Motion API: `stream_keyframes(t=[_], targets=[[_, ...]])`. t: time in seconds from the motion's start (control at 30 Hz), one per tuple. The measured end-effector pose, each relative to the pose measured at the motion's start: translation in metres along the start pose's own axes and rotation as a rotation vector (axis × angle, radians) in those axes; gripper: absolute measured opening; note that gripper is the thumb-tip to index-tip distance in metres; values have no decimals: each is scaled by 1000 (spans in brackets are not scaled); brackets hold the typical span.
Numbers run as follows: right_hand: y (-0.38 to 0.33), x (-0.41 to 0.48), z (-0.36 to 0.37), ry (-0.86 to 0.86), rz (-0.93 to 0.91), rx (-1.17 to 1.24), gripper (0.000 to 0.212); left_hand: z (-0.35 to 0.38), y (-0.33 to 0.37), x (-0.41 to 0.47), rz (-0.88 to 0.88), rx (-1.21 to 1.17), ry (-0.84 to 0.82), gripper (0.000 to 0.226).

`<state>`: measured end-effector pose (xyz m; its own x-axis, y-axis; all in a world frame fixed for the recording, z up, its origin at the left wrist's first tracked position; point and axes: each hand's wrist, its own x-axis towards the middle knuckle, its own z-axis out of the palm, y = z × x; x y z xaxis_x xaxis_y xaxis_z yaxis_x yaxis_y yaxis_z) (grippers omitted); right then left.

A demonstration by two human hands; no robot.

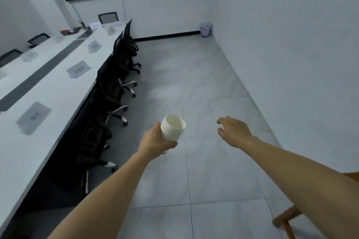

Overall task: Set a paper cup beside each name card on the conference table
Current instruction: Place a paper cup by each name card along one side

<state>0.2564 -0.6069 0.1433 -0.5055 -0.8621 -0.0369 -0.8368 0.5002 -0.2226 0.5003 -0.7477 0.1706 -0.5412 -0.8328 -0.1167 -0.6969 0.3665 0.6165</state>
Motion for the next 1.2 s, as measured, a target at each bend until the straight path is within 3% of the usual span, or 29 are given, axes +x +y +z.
stream_keyframes(t=[0.3,0.6,0.83,1.2], targets=[[-175,167,37,-97,-373,-57,39,-96,-133,57,-302,-94,198,69],[-352,331,61,-125,-767,-36,33,-179,-214,134,-521,-165,431,61],[-486,393,85,-192,-1004,-6,30,-227,-284,152,-689,-231,565,64],[-664,468,129,-294,-1213,45,29,-332,-413,225,-805,-165,569,61]])
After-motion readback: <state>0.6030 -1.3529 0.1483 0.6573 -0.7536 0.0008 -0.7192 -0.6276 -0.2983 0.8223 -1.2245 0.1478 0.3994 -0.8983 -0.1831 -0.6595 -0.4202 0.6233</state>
